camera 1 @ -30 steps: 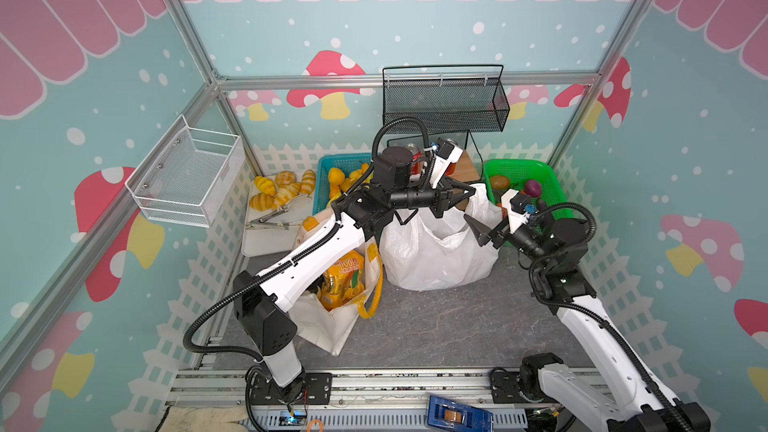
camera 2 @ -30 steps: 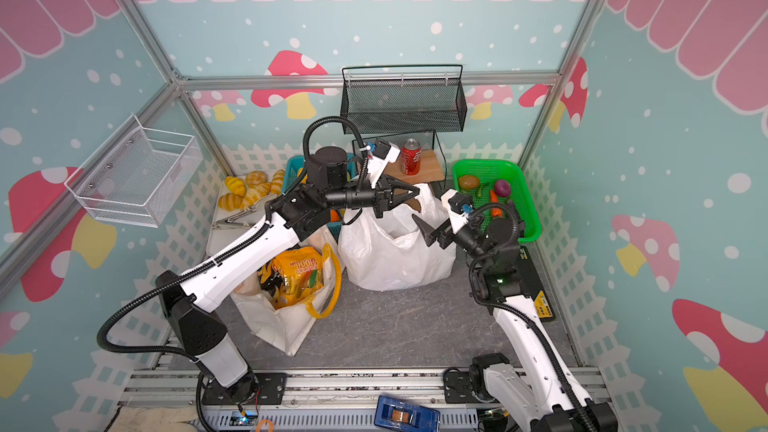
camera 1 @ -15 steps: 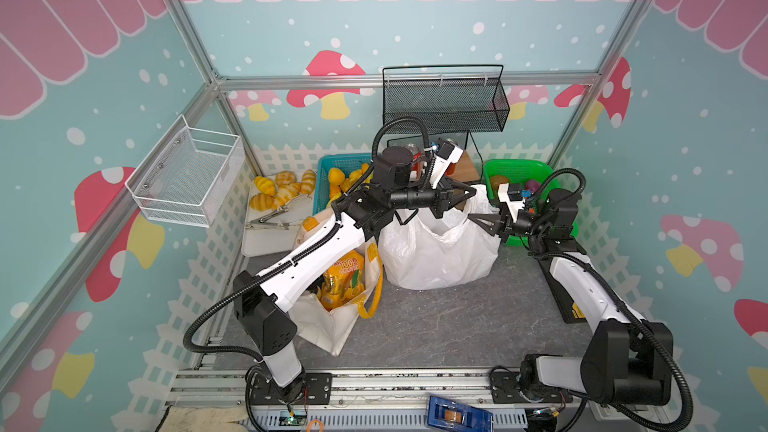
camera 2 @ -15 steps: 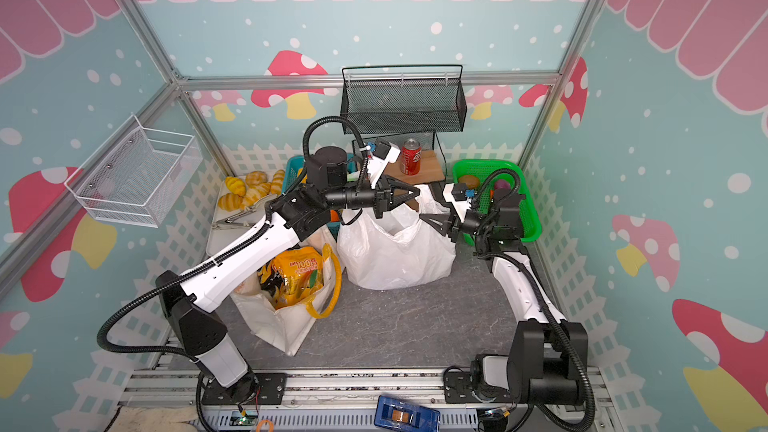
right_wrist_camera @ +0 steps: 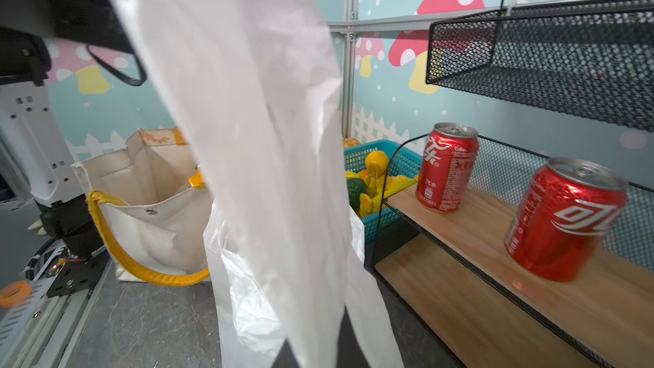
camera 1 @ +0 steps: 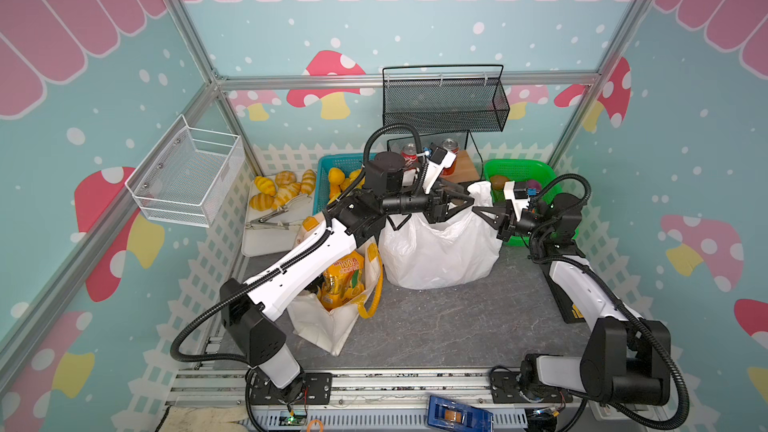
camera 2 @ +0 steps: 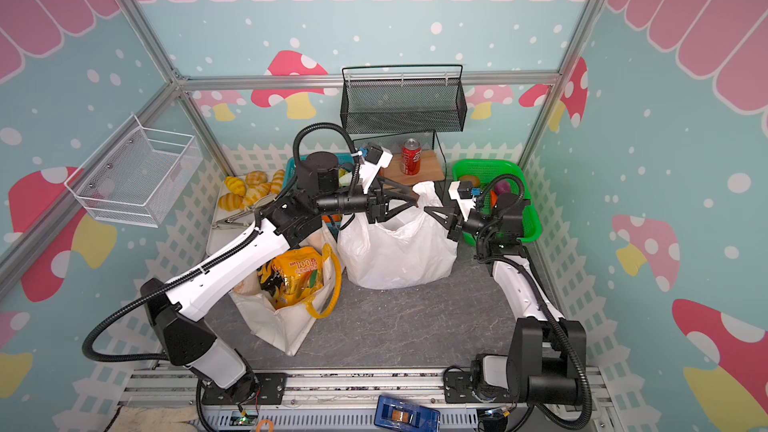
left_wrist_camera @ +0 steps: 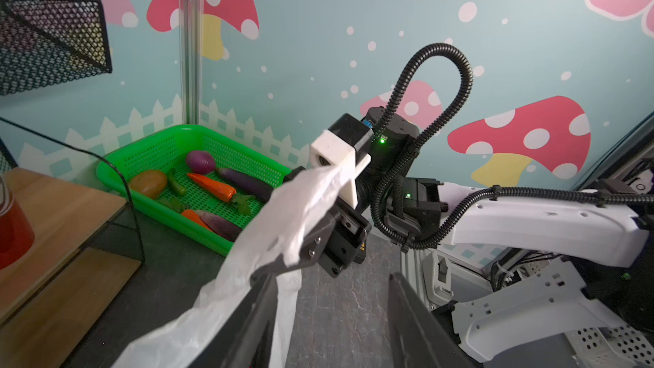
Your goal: Place the mixed food into the grocery bags and tie them
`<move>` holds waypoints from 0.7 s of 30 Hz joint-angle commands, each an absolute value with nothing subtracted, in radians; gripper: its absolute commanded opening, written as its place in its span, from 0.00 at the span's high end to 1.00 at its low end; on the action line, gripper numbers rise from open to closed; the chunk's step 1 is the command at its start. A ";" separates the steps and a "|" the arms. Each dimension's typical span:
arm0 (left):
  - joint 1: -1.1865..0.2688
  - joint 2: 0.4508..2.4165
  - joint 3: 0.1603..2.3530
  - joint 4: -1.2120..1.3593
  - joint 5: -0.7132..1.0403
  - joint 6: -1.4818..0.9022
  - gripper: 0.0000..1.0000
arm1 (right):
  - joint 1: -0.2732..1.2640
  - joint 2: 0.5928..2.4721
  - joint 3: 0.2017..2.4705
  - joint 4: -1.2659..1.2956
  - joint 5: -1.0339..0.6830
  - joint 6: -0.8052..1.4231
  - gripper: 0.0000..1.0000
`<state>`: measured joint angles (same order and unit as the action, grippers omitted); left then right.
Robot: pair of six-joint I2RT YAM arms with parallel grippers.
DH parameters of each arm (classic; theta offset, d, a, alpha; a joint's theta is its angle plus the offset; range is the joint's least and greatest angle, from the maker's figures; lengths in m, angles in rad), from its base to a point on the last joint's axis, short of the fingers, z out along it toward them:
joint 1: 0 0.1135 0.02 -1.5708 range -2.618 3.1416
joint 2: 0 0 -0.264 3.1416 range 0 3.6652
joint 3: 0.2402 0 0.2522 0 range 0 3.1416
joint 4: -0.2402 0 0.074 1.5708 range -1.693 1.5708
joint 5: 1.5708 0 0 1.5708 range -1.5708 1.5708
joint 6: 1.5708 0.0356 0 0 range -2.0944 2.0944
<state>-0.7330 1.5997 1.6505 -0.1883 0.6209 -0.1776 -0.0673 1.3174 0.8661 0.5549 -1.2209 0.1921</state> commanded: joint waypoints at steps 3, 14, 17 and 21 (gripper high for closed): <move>-0.729 1.377 1.421 -0.113 0.580 -0.104 0.33 | -0.083 1.293 0.844 0.592 -1.164 0.306 1.00; -0.427 1.163 1.078 -0.037 0.600 -0.002 0.21 | -0.087 1.285 0.853 0.592 -1.154 0.314 1.00; -0.369 1.259 1.129 -0.018 0.662 0.051 0.20 | -0.092 1.287 0.859 0.590 -1.150 0.314 1.00; -0.324 1.384 1.228 -0.023 0.810 0.059 0.18 | -0.096 1.284 0.854 0.589 -1.149 0.311 1.00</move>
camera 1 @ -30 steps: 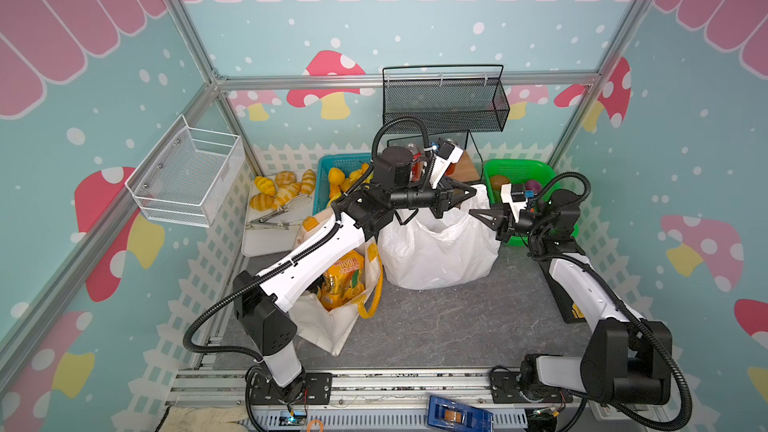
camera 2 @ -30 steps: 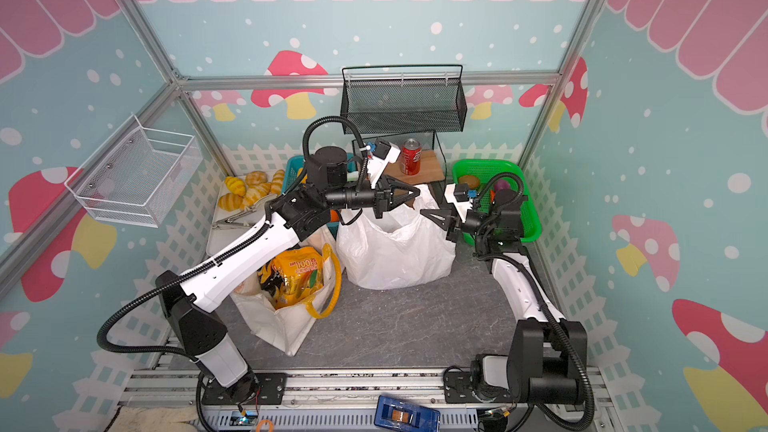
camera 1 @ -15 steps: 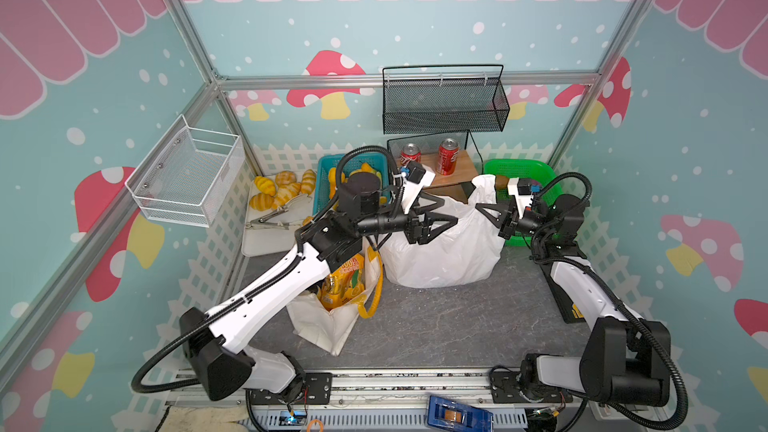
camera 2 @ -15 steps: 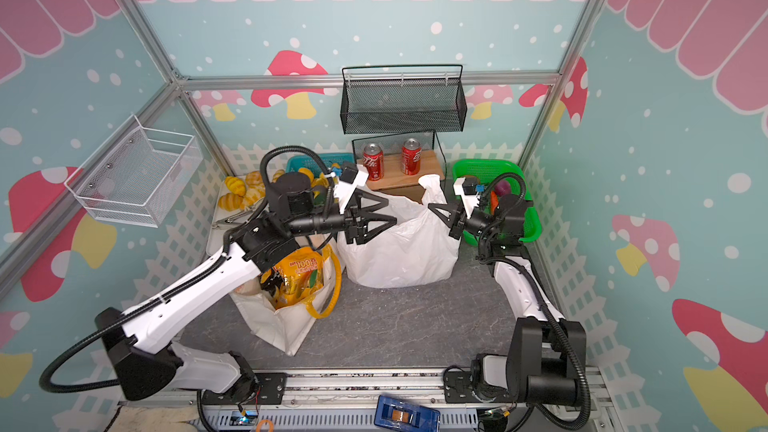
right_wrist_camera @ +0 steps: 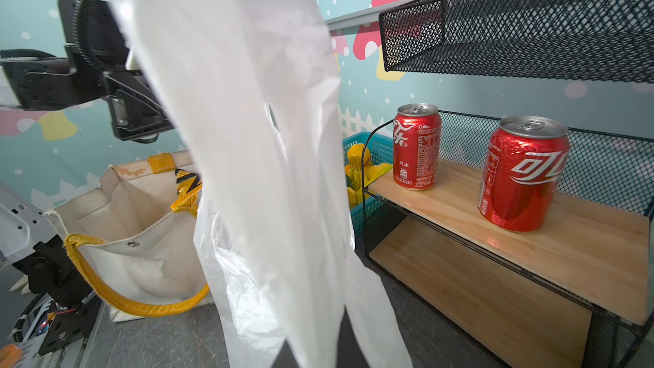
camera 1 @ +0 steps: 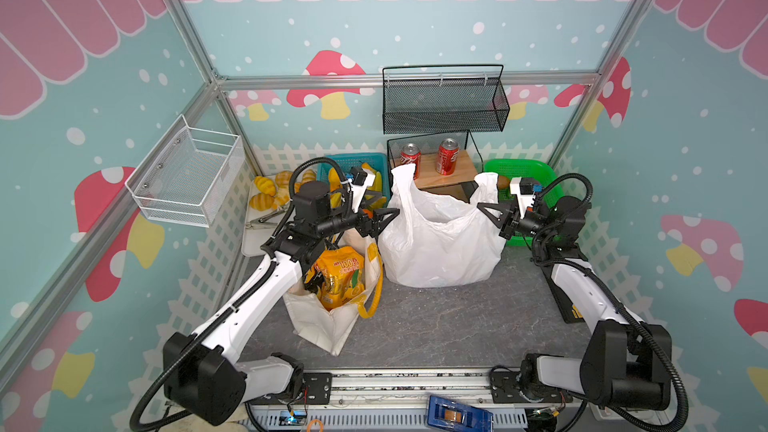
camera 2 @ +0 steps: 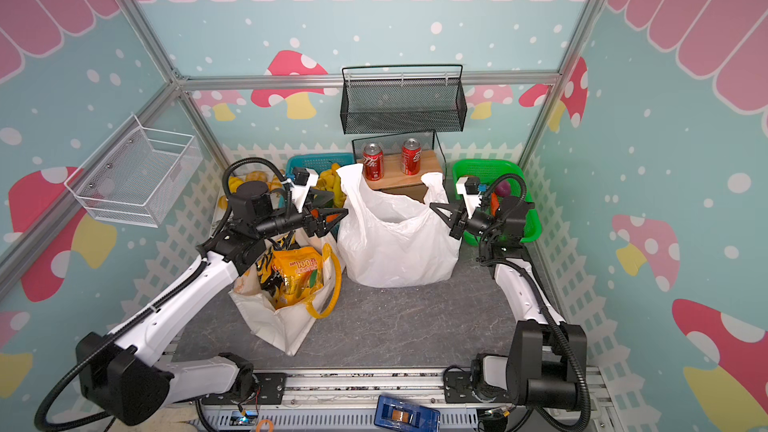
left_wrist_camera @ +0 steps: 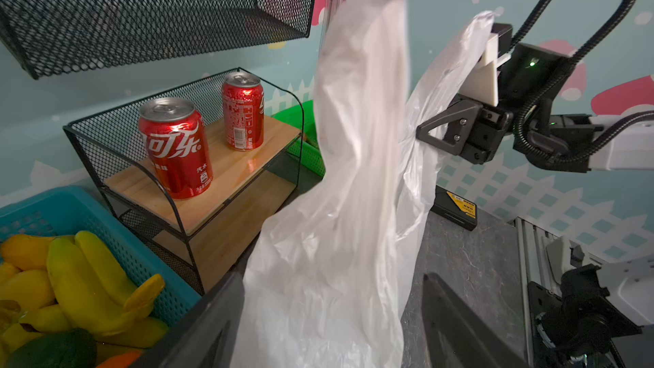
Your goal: Place the mixed food into the grocery bags and tie them
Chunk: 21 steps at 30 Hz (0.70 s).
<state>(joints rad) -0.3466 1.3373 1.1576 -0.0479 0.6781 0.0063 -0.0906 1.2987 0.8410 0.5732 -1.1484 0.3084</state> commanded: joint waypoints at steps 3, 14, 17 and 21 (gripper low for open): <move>-0.324 1.440 1.270 0.005 0.878 0.062 0.16 | -0.097 1.291 0.857 0.588 -1.149 0.310 1.00; -0.324 1.548 1.356 0.087 1.005 0.028 0.13 | -0.096 1.294 0.867 0.557 -1.140 0.291 1.00; -0.328 1.575 1.374 0.094 1.008 0.022 0.14 | -0.098 1.296 0.869 0.557 -1.138 0.291 1.00; -0.345 1.608 1.372 0.148 1.008 0.015 0.23 | -0.098 1.301 0.869 0.557 -1.137 0.292 1.00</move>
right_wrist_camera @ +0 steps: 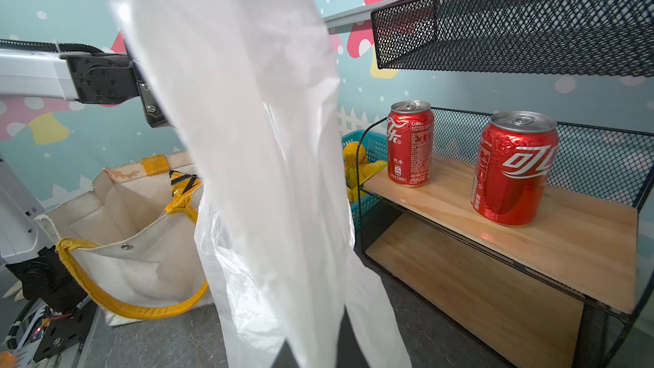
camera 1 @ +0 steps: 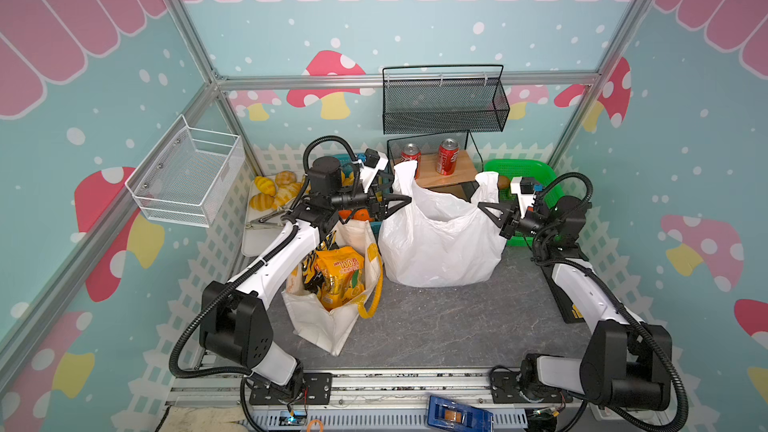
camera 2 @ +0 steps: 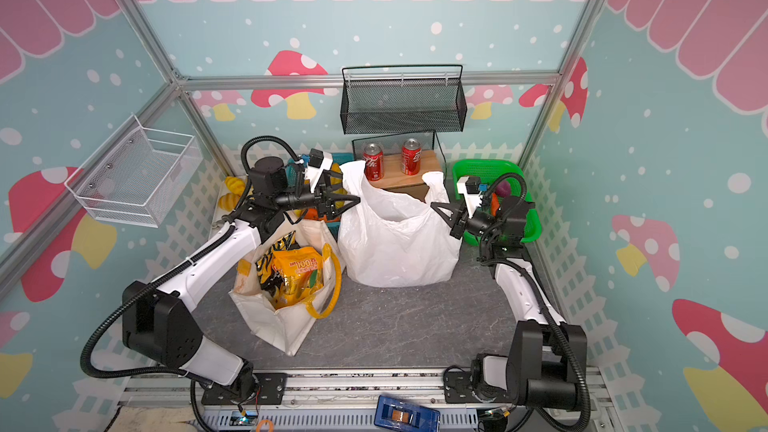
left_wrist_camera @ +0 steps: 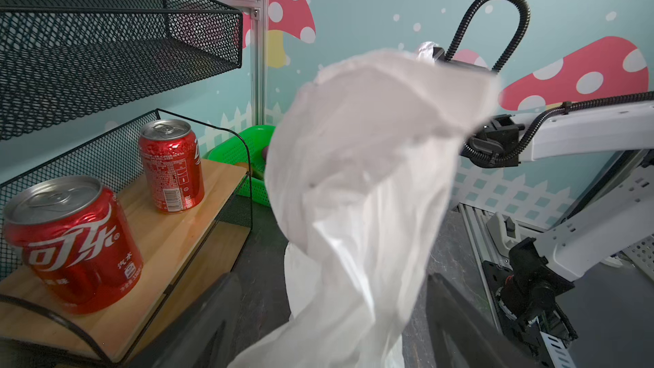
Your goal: Place the mixed food into the grocery bags and tie them
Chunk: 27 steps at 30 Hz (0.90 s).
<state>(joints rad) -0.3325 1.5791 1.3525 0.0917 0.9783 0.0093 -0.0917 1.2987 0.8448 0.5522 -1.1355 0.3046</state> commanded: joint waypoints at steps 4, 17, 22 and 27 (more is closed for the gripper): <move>-0.349 1.648 1.384 0.209 1.025 -0.060 0.57 | -0.098 1.307 0.872 0.551 -1.131 0.294 1.00; -0.466 1.574 1.460 -0.225 0.891 0.344 0.94 | -0.097 1.324 0.893 0.489 -1.105 0.379 1.00; -0.574 1.599 1.603 -0.553 0.736 0.664 0.97 | -0.095 1.345 0.953 0.325 -1.092 0.290 1.00; -0.681 1.736 1.839 -0.871 0.563 0.862 0.98 | -0.094 1.364 0.993 0.234 -1.113 0.221 1.00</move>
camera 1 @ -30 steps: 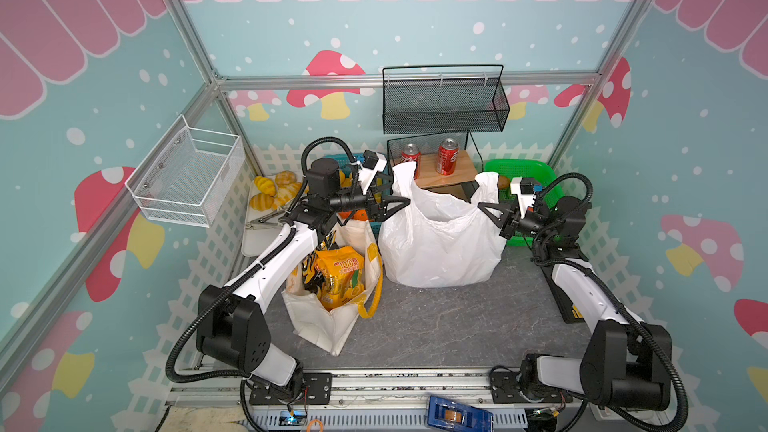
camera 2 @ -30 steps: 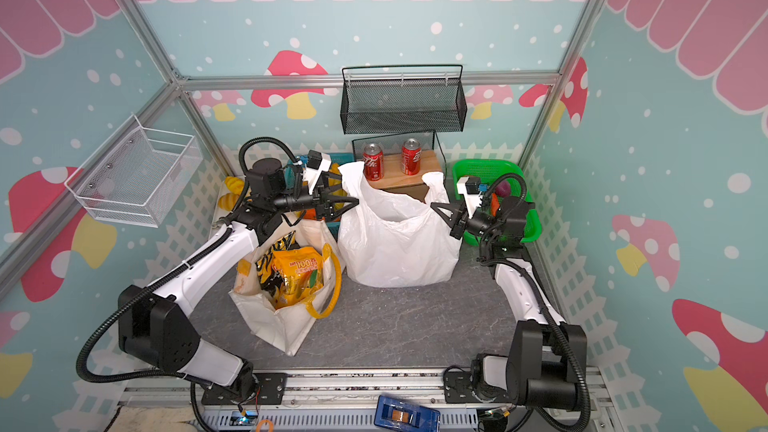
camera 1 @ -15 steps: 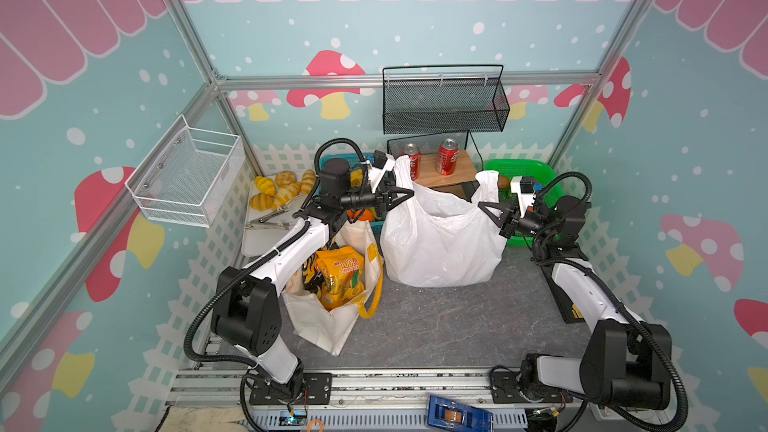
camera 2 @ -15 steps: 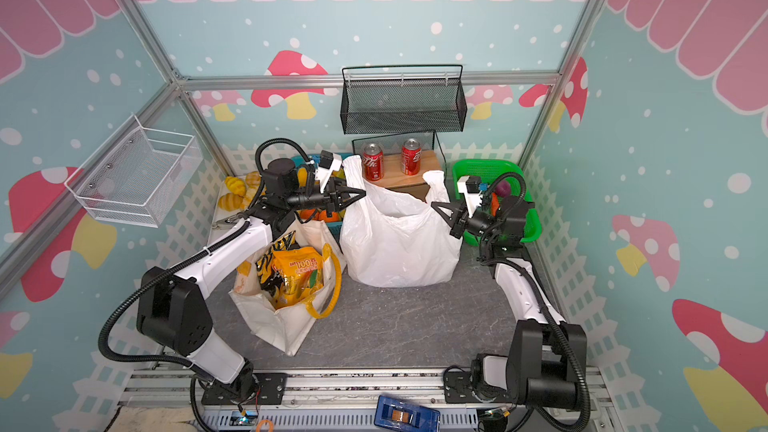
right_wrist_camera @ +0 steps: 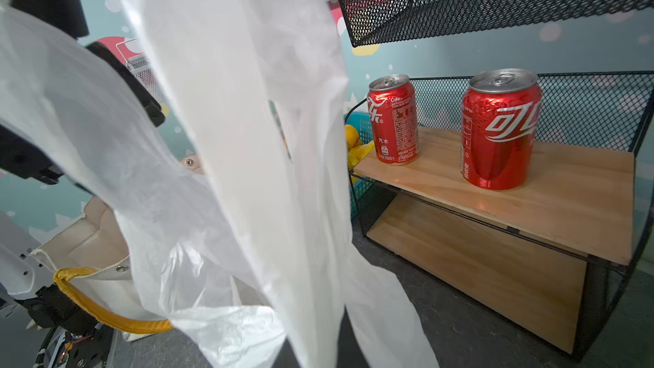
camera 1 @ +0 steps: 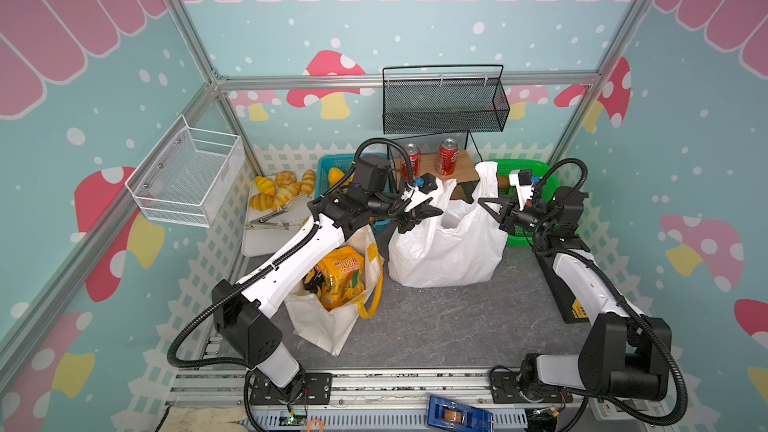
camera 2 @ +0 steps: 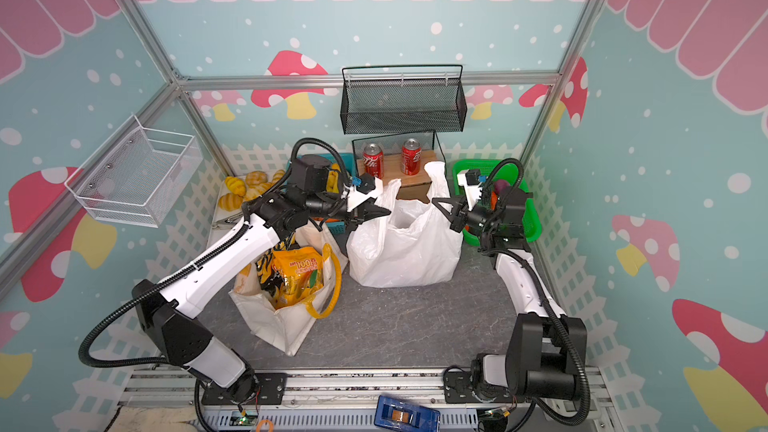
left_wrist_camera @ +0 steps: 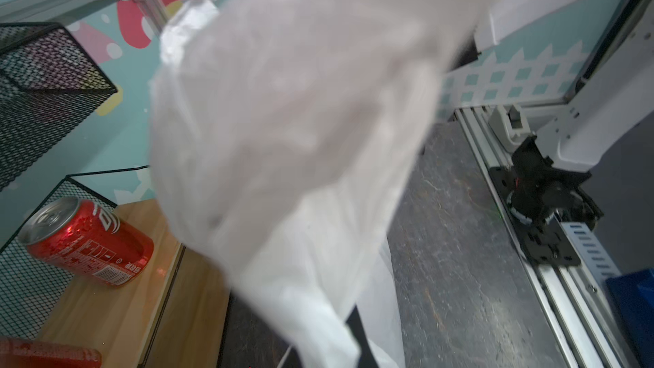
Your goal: Place the mixed food into the grocery bags and tie them
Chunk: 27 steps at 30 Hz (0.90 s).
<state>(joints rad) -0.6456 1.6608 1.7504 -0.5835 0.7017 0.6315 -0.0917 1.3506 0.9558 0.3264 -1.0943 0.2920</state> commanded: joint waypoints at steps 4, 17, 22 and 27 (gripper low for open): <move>-0.752 1.854 2.041 -1.049 0.412 0.975 1.00 | -0.091 1.366 1.003 0.195 -1.162 0.119 1.00; -0.798 2.111 2.490 -1.263 0.333 1.059 0.85 | -0.091 1.363 1.004 0.193 -1.177 0.022 1.00; -0.776 2.101 2.474 -1.262 0.414 1.020 0.70 | -0.091 1.348 0.984 0.193 -1.152 0.030 1.00; -0.730 2.059 2.438 -1.253 0.542 0.957 0.56 | -0.090 1.345 0.982 0.209 -1.147 0.046 1.00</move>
